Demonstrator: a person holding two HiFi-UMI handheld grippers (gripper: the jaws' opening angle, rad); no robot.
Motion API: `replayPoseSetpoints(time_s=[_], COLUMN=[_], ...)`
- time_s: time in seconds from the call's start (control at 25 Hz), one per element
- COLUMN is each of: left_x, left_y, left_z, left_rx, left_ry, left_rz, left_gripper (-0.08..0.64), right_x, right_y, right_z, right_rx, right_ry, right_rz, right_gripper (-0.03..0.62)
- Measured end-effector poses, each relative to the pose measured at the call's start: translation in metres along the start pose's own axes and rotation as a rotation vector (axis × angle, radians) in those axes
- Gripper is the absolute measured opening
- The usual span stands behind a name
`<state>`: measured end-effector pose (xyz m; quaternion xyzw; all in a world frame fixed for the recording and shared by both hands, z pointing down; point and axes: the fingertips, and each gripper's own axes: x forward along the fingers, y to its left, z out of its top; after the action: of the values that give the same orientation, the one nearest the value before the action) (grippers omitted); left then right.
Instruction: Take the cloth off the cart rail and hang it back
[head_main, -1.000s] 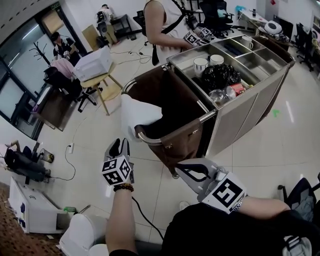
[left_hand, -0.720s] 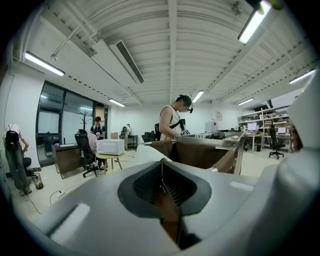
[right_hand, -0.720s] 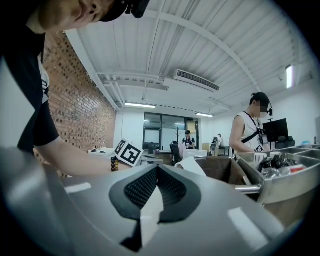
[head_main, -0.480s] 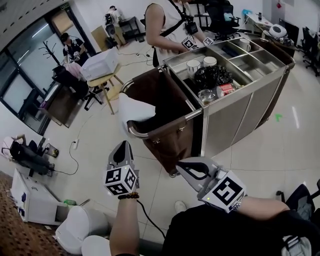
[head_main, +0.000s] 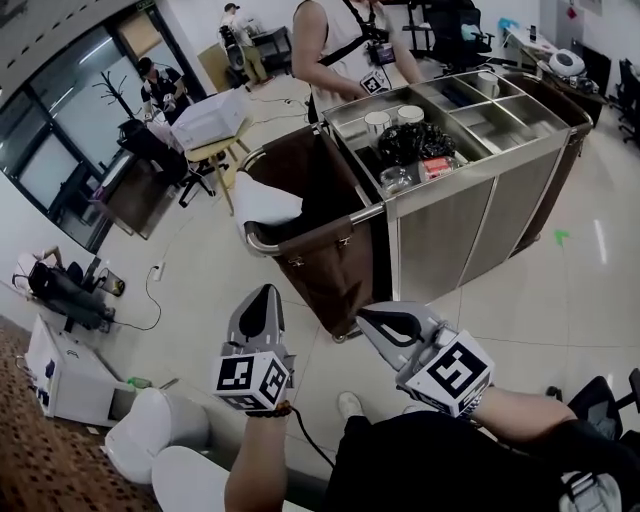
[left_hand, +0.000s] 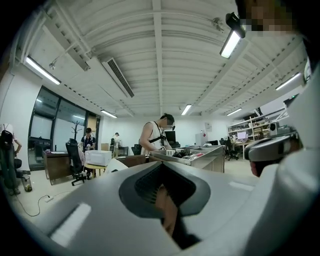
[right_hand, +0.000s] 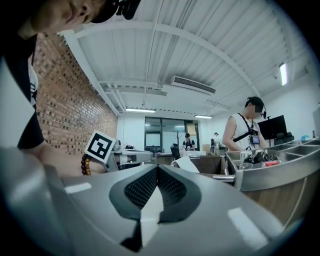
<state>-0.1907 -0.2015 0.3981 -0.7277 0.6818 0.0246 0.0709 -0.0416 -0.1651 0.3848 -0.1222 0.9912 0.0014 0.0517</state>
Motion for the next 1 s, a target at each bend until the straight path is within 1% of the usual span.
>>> replayPoseSetpoints(time_s=[0.16,0.4,0.68,0.8,0.92,1.0], left_x=[-0.013,-0.027,-0.043,-0.05,-0.057,-0.064], left_y=[-0.032,-0.059,-0.067,-0.067,-0.067,-0.066], left_z=[0.003,-0.006,-0.007,-0.003,-0.001,0.002], left_rx=[0.008,0.006,0.004,-0.001,-0.011,-0.018], left_ry=[-0.01,-0.003,-0.006,-0.015,-0.028,-0.034], left_rz=[-0.013,-0.028,-0.061,-0.078,-0.097,-0.106], left_gripper=[0.003,0.003,0.003,0.003,0.003,0.003], right_x=[-0.01,-0.011,0.0,0.006,0.011,0.013], right_y=[0.004,0.001,0.014,0.018,0.029,0.04], right_z=[-0.005,-0.012,-0.01,-0.009,-0.007,-0.005], right_rx=[0.069,0.082,0.084,0.029,0.017,0.048], right_ry=[0.026,0.021,0.018,-0.002,0.003,0.025], right_rz=[0.012,0.012,-0.013,-0.022,-0.037,-0.052], right_gripper=[0.0,0.0,0.0,0.0,0.0,0.0])
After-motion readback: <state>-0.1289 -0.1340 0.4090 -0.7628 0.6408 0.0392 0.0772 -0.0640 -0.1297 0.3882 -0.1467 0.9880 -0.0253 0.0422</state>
